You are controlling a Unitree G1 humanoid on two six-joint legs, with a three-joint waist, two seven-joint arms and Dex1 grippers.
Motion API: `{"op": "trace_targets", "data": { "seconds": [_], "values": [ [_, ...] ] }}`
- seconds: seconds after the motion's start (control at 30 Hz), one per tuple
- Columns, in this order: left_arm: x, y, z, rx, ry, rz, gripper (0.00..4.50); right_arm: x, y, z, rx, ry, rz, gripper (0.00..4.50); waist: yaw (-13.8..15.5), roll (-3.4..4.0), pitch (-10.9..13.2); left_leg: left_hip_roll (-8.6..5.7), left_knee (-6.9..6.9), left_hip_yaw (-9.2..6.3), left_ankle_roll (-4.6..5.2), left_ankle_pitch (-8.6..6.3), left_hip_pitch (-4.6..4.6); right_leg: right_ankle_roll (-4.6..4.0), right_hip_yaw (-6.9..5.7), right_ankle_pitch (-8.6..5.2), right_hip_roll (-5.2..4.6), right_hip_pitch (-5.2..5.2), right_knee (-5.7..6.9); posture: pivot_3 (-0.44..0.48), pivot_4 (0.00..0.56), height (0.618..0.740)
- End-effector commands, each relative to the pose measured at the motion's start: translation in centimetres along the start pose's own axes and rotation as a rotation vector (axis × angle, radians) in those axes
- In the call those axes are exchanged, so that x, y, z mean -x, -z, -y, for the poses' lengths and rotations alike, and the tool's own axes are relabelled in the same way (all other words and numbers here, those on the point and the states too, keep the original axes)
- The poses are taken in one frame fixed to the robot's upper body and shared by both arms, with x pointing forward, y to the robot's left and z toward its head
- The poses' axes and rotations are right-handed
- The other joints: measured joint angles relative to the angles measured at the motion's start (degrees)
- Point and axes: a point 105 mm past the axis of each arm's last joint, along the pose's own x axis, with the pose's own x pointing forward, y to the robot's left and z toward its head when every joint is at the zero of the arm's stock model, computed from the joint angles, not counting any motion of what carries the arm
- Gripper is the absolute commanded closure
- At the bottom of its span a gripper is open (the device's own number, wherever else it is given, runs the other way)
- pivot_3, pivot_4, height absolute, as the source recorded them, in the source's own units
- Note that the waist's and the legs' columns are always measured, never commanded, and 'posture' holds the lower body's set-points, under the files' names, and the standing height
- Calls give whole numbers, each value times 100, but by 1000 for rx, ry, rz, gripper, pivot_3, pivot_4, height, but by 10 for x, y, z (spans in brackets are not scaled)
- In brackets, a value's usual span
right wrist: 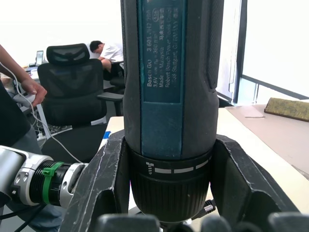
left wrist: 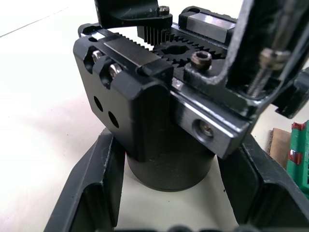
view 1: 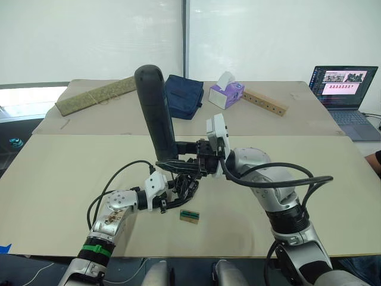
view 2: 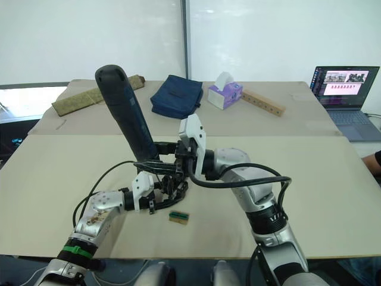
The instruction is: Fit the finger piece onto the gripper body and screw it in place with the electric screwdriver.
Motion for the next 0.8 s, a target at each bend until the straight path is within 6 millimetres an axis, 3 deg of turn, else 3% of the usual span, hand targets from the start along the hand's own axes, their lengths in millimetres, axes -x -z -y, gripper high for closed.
{"op": "trace_targets", "data": {
  "seconds": [0.03, 0.8],
  "values": [
    [-4, 29, 20, 97, 65, -91, 2243, -4, -17, -6, 46, -37, 49, 2602, 0, 0, 0, 0, 0, 0, 0, 0, 0, 0, 0, 0, 0, 0, 0, 0, 150, 740],
    [-2, 31, 20, 97, 68, -98, 2243, 3, 11, 0, -12, 31, 52, 2602, 0, 0, 0, -1, -5, 2, 0, 0, 6, 1, 1, 0, -2, 4, -2, 0, 150, 740]
  ]
}}
